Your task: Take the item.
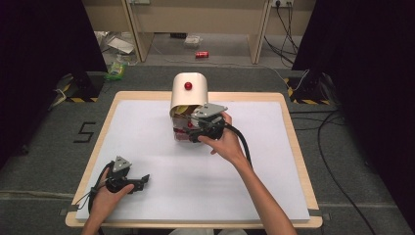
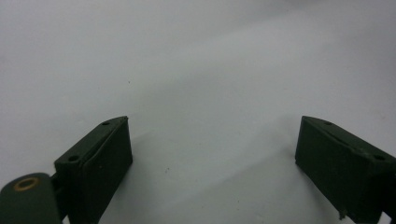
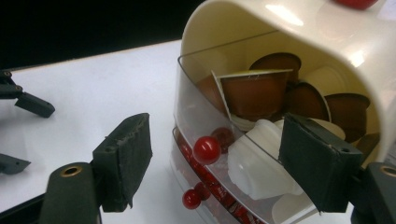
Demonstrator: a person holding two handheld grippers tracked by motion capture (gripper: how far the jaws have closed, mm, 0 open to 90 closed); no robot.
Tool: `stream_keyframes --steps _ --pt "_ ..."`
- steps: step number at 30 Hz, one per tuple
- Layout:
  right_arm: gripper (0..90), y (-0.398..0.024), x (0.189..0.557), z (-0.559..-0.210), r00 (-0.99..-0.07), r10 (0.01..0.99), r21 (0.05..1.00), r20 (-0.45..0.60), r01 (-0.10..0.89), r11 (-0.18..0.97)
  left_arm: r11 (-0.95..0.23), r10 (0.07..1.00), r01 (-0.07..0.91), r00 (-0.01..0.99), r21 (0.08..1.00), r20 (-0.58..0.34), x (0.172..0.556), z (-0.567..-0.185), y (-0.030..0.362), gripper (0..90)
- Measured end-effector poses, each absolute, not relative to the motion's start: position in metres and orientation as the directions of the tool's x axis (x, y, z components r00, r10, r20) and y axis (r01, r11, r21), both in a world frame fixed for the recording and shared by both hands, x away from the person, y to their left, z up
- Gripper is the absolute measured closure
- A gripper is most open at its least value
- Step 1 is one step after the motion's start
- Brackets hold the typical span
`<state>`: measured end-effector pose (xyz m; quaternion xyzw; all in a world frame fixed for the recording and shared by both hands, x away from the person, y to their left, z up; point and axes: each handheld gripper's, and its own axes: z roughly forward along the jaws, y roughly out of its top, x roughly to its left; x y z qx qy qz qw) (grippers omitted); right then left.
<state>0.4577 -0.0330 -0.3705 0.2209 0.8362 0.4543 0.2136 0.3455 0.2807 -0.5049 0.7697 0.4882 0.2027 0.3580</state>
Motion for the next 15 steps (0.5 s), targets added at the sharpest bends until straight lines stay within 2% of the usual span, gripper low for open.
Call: stream_keyframes --steps 15 --pt "27.2 -0.0343 0.4607 -0.3684 -0.83 0.539 0.84 -0.145 0.185 0.51 -0.266 0.896 0.607 0.441 0.749 -0.039 0.3455 -0.5048 0.2808 10.3"
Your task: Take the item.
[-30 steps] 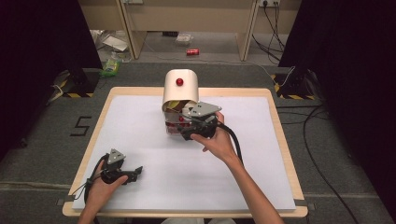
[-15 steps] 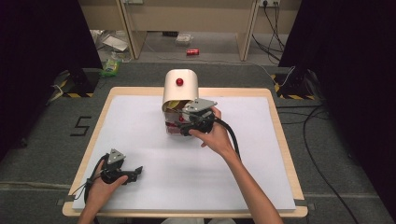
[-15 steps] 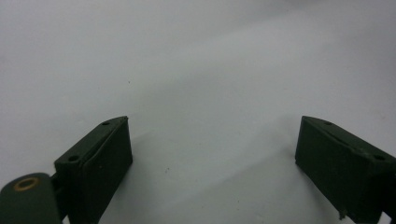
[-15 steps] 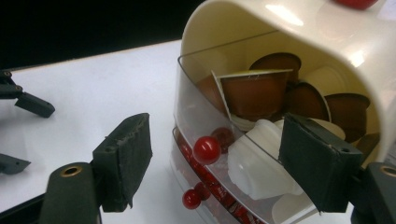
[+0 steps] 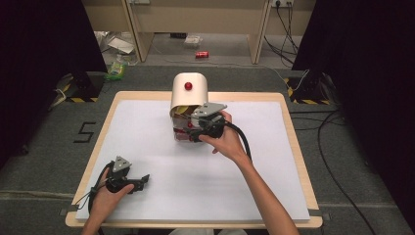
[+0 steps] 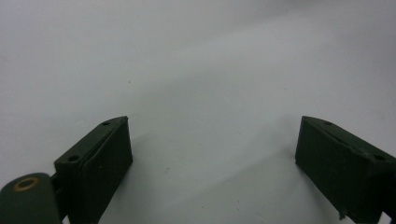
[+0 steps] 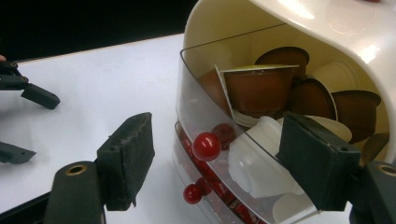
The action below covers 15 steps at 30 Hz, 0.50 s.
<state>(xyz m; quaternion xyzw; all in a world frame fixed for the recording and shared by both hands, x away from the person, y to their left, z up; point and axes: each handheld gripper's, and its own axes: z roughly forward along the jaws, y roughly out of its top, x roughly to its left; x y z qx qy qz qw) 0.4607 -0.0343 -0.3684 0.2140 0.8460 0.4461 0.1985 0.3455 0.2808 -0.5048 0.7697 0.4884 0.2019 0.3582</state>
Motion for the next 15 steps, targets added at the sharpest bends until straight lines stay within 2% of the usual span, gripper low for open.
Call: stream_keyframes --steps 6,15 --pt "27.4 -0.036 0.455 -0.366 -0.841 0.517 0.832 -0.159 0.167 0.528 -0.267 0.896 0.607 0.441 0.749 -0.039 0.346 -0.505 0.281 10.2" --pt "31.9 -0.044 0.44 -0.365 -0.868 0.482 0.833 -0.118 0.178 0.523 -0.267 0.896 0.607 0.441 0.749 -0.038 0.346 -0.505 0.281 10.3"
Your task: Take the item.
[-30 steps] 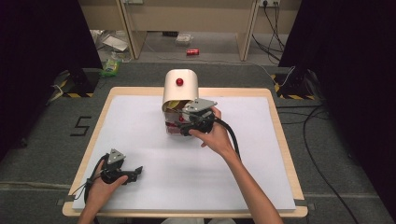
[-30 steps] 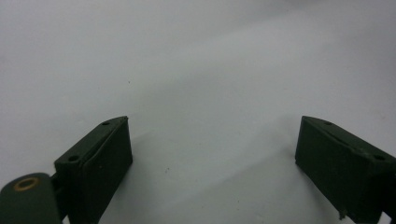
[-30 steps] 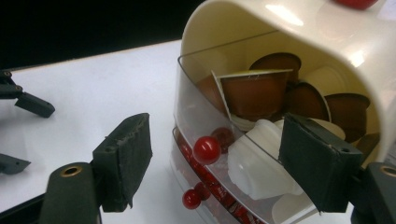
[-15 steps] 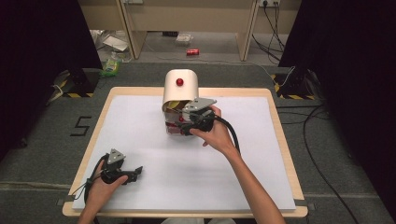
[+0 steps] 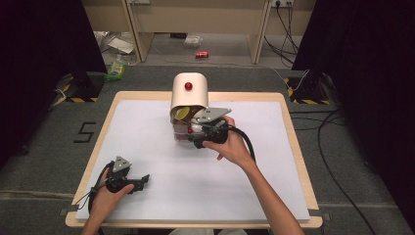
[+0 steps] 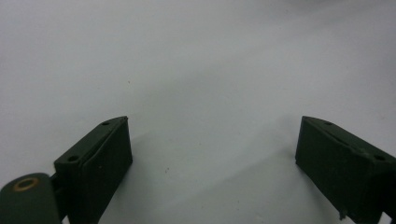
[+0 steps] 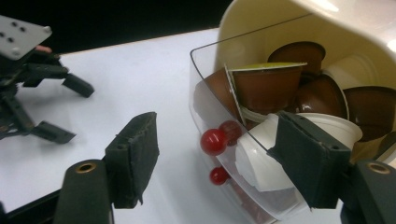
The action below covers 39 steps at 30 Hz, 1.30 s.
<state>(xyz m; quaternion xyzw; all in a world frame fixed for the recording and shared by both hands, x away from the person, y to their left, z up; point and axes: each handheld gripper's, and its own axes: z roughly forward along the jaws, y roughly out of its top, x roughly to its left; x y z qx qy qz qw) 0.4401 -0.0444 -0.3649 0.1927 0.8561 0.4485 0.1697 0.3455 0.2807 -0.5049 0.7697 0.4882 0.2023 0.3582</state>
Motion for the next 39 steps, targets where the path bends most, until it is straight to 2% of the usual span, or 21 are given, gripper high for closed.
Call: stream_keyframes --steps 8,9,10,11,14,18,26,39 --pt "32.8 -0.046 0.423 -0.363 -0.87 0.467 0.82 -0.158 0.148 0.553 -0.267 0.897 0.606 0.441 0.749 -0.038 0.345 -0.505 0.281 10.2" --pt "34.0 -0.046 0.419 -0.362 -0.871 0.461 0.817 -0.17 0.137 0.56 -0.267 0.897 0.606 0.441 0.749 -0.038 0.346 -0.505 0.281 10.2" --pt "39.8 -0.046 0.419 -0.361 -0.879 0.451 0.817 -0.155 0.142 0.558 -0.267 0.897 0.606 0.441 0.749 -0.038 0.346 -0.505 0.281 10.2" --pt "38.7 -0.045 0.417 -0.362 -0.891 0.433 0.81 -0.136 0.152 0.566 -0.267 0.897 0.606 0.441 0.749 -0.037 0.345 -0.505 0.281 10.2" --pt "35.8 -0.043 0.412 -0.364 -0.879 0.445 0.79 -0.173 0.146 0.595 -0.268 0.897 0.606 0.44 0.749 -0.035 0.345 -0.505 0.28 10.1" --pt "34.3 -0.05 0.413 -0.361 -0.863 0.476 0.825 -0.171 0.139 0.547 -0.269 0.897 0.606 0.44 0.749 -0.035 0.345 -0.505 0.28 10.1" --pt "32.0 -0.049 0.425 -0.36 -0.846 0.507 0.835 -0.168 0.151 0.529 -0.269 0.897 0.606 0.441 0.749 -0.035 0.345 -0.505 0.28 10.1" --pt "32.8 -0.039 0.428 -0.367 -0.882 0.444 0.799 -0.159 0.15 0.583 -0.268 0.897 0.606 0.44 0.749 -0.035 0.345 -0.505 0.28 10.2"
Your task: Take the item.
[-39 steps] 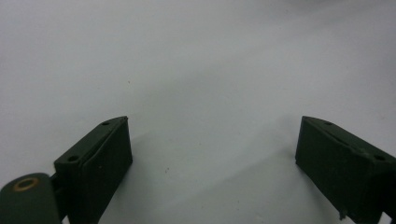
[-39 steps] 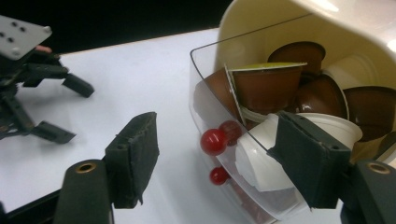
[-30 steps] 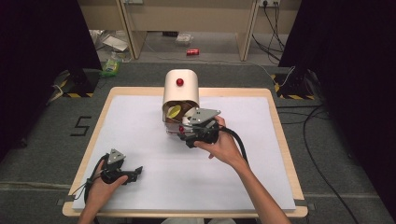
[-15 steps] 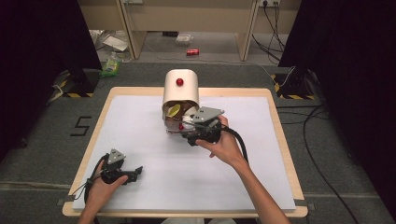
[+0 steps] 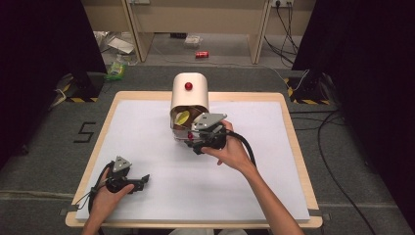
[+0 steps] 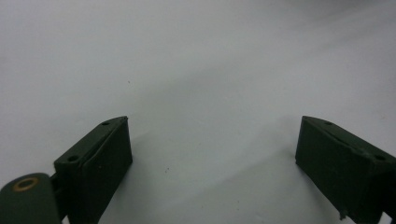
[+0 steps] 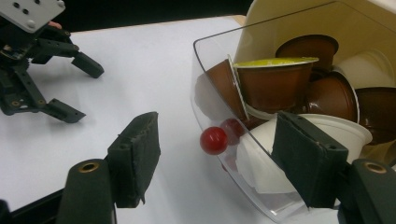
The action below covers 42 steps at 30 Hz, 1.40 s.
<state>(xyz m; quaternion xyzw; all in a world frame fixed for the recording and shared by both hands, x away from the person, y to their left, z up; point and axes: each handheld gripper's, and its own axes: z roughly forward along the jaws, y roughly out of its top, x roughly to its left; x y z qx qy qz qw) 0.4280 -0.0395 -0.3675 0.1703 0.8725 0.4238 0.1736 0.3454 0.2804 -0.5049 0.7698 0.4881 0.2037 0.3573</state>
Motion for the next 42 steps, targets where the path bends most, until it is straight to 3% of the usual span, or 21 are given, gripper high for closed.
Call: stream_keyframes --steps 19,28,42 --pt "36.8 -0.046 0.41 -0.371 -0.891 0.431 0.806 -0.144 0.148 0.573 -0.269 0.897 0.606 0.44 0.749 -0.034 0.345 -0.505 0.28 10.1" --pt "39.1 -0.047 0.414 -0.355 -0.85 0.502 0.857 -0.158 0.135 0.498 -0.269 0.897 0.606 0.44 0.748 -0.034 0.345 -0.505 0.28 10.1" --pt "41.8 -0.027 0.433 -0.349 -0.819 0.539 0.843 -0.198 0.139 0.519 -0.269 0.897 0.606 0.441 0.749 -0.034 0.345 -0.505 0.28 10.1"
